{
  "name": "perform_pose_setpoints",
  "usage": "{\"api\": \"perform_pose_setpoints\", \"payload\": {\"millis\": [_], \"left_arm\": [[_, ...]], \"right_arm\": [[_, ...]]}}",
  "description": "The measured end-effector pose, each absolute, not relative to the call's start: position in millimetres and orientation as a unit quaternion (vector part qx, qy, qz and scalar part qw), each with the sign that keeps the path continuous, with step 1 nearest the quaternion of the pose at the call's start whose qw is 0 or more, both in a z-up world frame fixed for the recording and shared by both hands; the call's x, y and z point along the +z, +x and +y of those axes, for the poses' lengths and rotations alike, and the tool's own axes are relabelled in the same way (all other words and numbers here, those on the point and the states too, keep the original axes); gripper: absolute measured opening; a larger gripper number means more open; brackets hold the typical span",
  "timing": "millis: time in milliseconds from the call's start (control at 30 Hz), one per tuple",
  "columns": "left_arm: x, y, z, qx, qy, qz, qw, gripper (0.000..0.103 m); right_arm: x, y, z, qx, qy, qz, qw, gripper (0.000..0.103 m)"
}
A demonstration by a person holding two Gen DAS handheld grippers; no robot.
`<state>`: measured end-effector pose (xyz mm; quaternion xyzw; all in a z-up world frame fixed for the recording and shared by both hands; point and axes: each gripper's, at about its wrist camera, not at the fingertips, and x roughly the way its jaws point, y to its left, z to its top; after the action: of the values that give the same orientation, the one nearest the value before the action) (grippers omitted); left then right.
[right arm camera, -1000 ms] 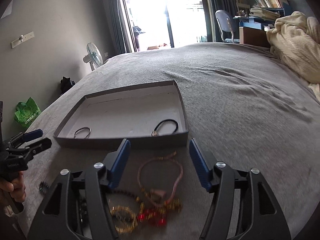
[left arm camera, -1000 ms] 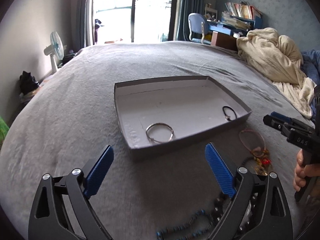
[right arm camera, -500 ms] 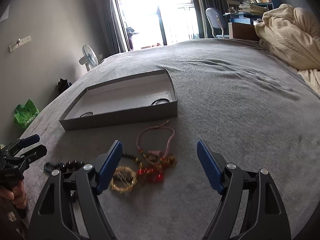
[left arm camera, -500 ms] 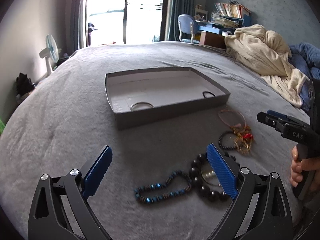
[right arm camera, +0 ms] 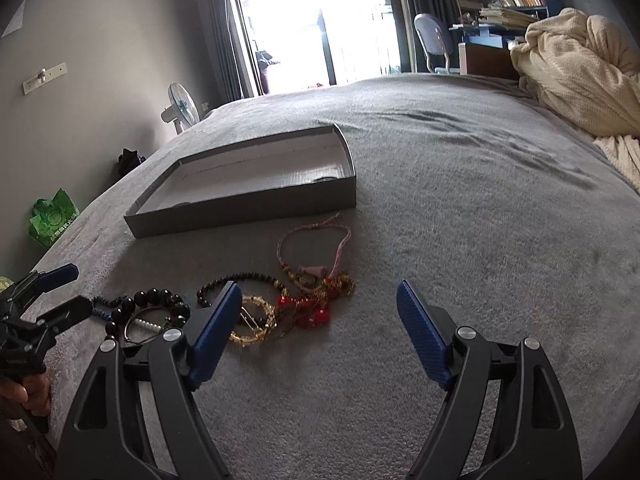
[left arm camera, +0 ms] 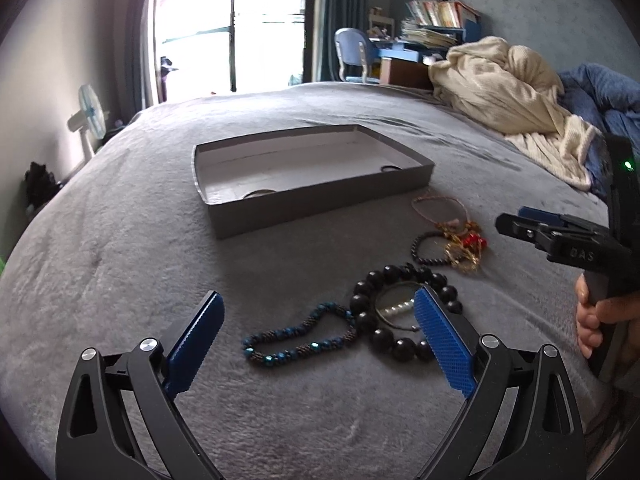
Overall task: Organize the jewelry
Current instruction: 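Move both open tools back over the remaining jewelry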
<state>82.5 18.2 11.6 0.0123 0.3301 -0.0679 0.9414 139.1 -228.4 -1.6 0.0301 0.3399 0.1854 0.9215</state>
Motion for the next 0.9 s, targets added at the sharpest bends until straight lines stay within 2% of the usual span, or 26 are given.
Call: {"api": "perform_pose_setpoints", "payload": {"millis": [300, 500, 533, 667, 900], "left_arm": [[10, 86, 24, -0.071, -0.002, 0.343, 0.937, 0.091], [4, 92, 45, -0.05, -0.009, 0.373, 0.926, 0.075], [2, 93, 49, -0.046, -0.009, 0.38, 0.924, 0.07], [-4, 95, 64, -0.038, -0.017, 0.401, 0.915, 0.065], [-14, 98, 64, -0.043, -0.022, 0.408, 0.912, 0.062]], "right_arm": [[-3, 134, -222, 0.194, 0.011, 0.336, 0.922, 0.079], [-3, 135, -221, 0.196, 0.011, 0.337, 0.921, 0.078], [-2, 134, -220, 0.198, 0.009, 0.337, 0.92, 0.077], [-4, 127, -208, 0.213, -0.008, 0.345, 0.914, 0.068], [-9, 114, -179, 0.255, -0.01, 0.369, 0.894, 0.056]]}}
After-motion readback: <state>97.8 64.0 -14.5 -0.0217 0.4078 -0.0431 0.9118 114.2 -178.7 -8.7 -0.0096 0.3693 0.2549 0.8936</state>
